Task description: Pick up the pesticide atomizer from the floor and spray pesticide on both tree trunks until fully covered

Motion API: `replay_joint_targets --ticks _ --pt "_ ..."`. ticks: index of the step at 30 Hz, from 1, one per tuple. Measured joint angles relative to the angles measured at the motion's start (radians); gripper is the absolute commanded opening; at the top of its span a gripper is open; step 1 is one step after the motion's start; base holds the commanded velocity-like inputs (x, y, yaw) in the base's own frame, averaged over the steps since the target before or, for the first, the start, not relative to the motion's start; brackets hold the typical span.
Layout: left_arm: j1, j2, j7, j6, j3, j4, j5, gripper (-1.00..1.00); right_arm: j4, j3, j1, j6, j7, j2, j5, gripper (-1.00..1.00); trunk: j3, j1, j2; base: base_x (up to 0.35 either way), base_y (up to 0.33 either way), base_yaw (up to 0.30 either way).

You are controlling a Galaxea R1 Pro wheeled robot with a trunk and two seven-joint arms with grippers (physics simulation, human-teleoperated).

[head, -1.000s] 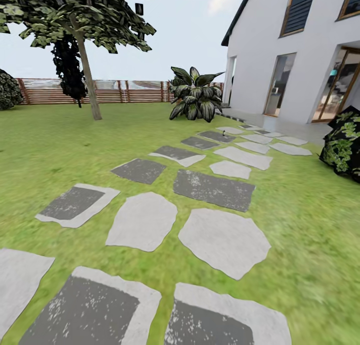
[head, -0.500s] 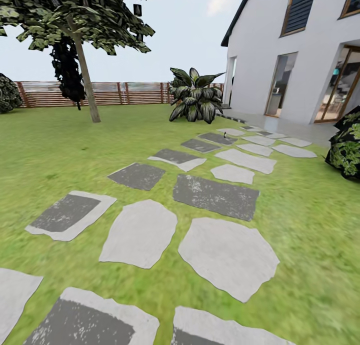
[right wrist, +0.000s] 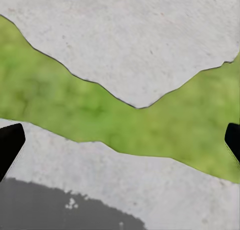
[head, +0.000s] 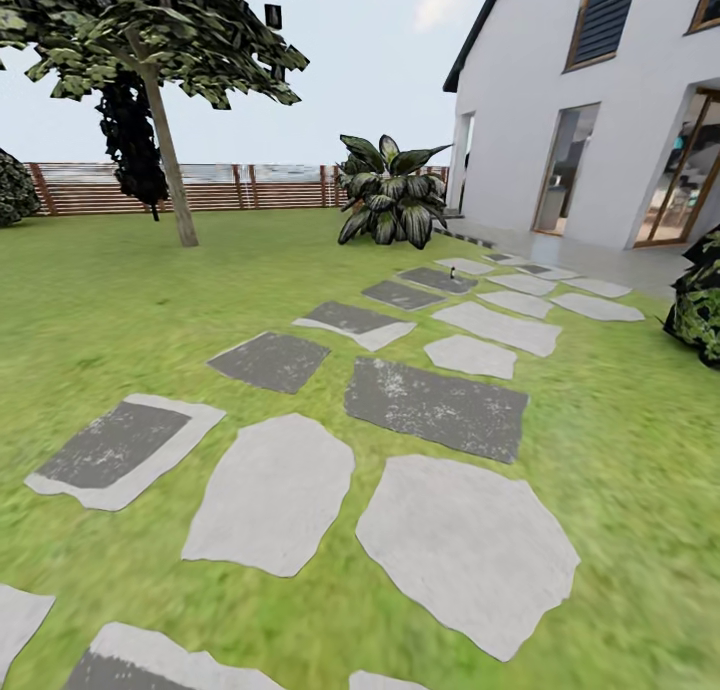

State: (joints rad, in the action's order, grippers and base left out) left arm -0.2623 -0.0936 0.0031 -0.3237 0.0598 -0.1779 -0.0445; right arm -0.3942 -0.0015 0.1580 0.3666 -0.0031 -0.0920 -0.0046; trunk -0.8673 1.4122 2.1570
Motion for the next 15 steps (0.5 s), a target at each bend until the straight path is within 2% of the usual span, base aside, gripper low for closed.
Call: replay_joint_targets --ticks 15 --pt "0.000 0.000 0.000 0.000 0.000 0.000 0.000 1.00 0.000 0.000 0.000 0.000 0.000 0.000 0.000 1.00 0.000 0.000 0.000 0.338 0.000 0.000"
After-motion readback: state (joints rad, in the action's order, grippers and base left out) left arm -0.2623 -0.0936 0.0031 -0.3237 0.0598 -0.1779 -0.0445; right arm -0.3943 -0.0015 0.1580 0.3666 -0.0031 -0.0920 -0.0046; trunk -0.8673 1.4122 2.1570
